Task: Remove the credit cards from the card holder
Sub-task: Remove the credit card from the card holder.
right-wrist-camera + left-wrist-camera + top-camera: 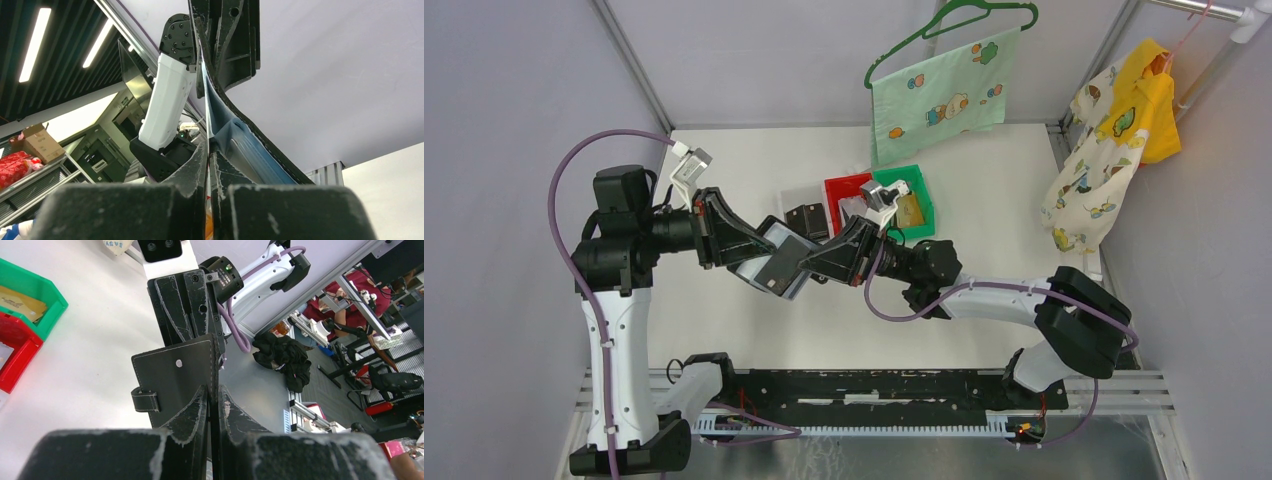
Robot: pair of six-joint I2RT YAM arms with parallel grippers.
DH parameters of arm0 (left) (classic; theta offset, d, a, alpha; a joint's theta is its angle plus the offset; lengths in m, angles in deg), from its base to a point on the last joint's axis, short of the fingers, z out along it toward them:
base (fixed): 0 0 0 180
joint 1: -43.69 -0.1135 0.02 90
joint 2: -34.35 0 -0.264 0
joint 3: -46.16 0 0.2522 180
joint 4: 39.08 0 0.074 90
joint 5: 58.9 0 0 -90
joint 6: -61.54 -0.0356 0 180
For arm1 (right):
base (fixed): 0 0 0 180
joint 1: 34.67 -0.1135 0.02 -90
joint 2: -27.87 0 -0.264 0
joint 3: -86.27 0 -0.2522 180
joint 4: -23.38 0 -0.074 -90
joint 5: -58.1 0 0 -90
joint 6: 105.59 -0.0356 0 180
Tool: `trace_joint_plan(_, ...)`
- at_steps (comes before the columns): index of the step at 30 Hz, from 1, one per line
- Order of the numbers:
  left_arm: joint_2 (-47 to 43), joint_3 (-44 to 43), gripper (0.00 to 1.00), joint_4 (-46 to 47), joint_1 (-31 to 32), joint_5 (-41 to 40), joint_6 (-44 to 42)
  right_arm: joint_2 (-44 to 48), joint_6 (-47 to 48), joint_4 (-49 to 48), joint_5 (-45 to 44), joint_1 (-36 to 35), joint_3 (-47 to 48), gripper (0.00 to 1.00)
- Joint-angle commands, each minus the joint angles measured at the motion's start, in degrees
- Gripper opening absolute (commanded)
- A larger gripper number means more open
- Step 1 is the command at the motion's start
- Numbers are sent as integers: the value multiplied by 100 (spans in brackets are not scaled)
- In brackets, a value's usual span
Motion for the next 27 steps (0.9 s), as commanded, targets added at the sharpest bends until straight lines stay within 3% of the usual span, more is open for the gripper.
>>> trace_joint_plan(1,-11,-197,2,197,-23,232,371,181,-33,-477,126,-33,-49,6)
trace_joint_plan(14,-22,-217,2,366,-20,120,551,233,-288,-893,190,-20,-213,8)
trace_joint_plan(17,-33,-199,2,433,-23,97,636,294,-248,-852,125,-14,-264,0)
trace_joint_plan(23,-167,-45,13,443,-18,-18,560,300,67,-172,-43,-32,84,0)
trace_joint_plan(27,-256,36,31,443,-21,-36,548,272,323,431,-234,-77,312,0)
